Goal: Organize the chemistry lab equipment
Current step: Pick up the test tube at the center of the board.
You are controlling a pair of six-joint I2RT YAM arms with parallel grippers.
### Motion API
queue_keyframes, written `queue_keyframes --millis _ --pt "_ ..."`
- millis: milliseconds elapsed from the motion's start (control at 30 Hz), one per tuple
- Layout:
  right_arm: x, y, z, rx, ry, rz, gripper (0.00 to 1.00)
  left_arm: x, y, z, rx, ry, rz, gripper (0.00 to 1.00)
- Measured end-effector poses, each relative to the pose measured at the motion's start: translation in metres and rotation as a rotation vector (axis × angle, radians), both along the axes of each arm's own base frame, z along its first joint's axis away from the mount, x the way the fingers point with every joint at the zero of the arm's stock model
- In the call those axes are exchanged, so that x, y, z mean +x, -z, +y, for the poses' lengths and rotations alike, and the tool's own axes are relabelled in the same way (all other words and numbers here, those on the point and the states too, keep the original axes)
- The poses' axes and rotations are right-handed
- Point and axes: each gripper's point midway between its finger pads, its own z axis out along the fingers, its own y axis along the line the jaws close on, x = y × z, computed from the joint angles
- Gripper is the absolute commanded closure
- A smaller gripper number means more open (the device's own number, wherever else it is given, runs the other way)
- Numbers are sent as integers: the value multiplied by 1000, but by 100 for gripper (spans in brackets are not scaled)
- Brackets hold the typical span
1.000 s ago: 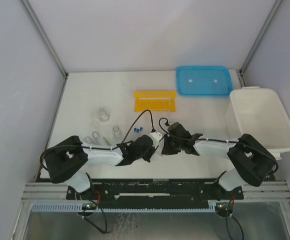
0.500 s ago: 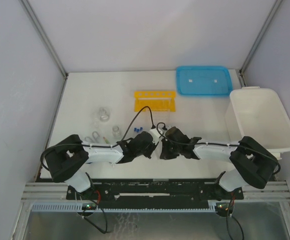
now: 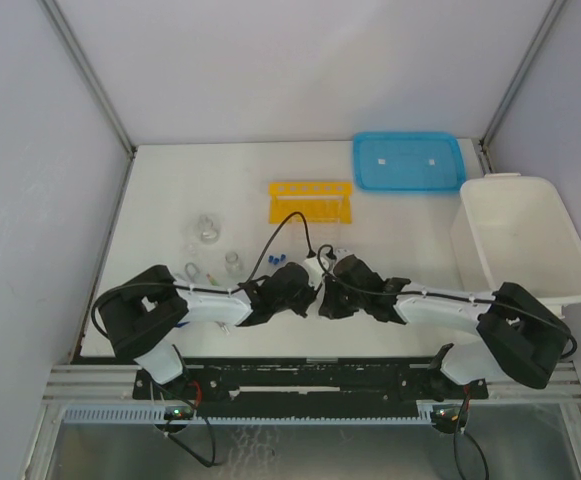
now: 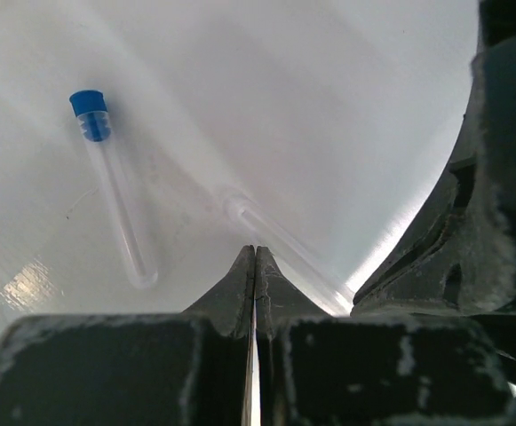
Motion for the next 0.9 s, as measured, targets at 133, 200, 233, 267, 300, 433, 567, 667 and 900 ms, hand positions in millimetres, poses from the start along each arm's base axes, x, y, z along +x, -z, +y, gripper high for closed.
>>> queue_keyframes --millis 133,200,233,267,300,433,567,667,900 --pt "3 -3 0 1 11 -19 100 1 -2 -2 -9 2 -3 100" --pt "4 -5 -2 0 21 -36 100 2 -4 -3 -12 3 -5 98" --pt "5 -7 -3 0 27 -48 100 2 -4 -3 -13 2 -5 96" --pt "6 -12 -5 0 33 -64 100 2 -4 -3 -11 0 -5 94" --pt "7 -18 -6 5 39 -87 100 3 -4 -2 -9 -2 -3 93" --pt "16 -49 -17 28 95 -193 92 1 -7 4 11 -7 9 90" --pt "27 -74 -42 15 190 -291 84 -1 -22 6 12 -16 23 84" --pt "36 -82 -64 -17 264 -333 81 -1 -37 3 -11 -33 40 79" --pt "46 -78 -101 -114 378 -349 80 -7 -34 -3 -17 -97 147 60"
